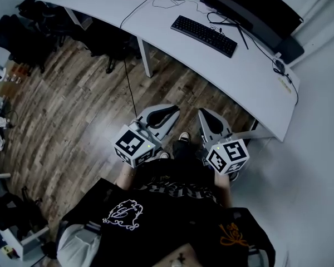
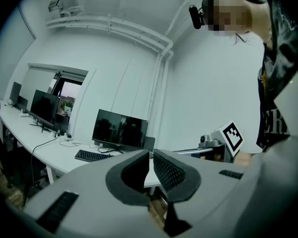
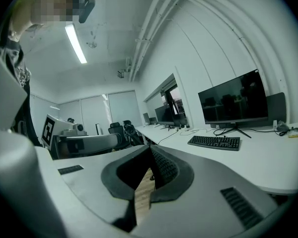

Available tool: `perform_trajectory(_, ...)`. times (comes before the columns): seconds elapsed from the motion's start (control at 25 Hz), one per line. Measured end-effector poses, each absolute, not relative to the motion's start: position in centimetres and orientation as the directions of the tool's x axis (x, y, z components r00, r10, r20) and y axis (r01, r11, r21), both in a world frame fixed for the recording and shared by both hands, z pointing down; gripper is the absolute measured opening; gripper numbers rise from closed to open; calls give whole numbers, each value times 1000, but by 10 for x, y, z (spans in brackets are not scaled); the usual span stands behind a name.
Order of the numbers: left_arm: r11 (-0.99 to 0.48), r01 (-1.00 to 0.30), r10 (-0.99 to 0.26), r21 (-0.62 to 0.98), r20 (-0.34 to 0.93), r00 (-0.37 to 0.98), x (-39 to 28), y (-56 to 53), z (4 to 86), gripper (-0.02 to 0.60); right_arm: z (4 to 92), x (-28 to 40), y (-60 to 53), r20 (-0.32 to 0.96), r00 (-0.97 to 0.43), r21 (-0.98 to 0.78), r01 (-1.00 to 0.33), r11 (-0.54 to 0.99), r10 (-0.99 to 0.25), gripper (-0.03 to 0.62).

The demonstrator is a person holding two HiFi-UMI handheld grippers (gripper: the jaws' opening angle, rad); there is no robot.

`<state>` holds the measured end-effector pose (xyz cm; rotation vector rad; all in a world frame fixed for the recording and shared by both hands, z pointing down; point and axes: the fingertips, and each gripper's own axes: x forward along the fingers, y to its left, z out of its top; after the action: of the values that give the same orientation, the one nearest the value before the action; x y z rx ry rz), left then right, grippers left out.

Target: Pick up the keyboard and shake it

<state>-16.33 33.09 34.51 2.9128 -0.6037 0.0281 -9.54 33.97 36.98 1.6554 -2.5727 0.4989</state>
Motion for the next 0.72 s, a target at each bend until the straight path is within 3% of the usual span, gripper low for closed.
perform_trajectory(0.44,-873,-465,-455,146,98,885,-129,243,359,40,387,-61,247,212,-493,-273,-859,434,-844,11)
perform_trajectory(0.72,-840,-525,-519,137,80,851,-72,145,343,40,374,11,153,191,-496,-274,-855,439,-847,11)
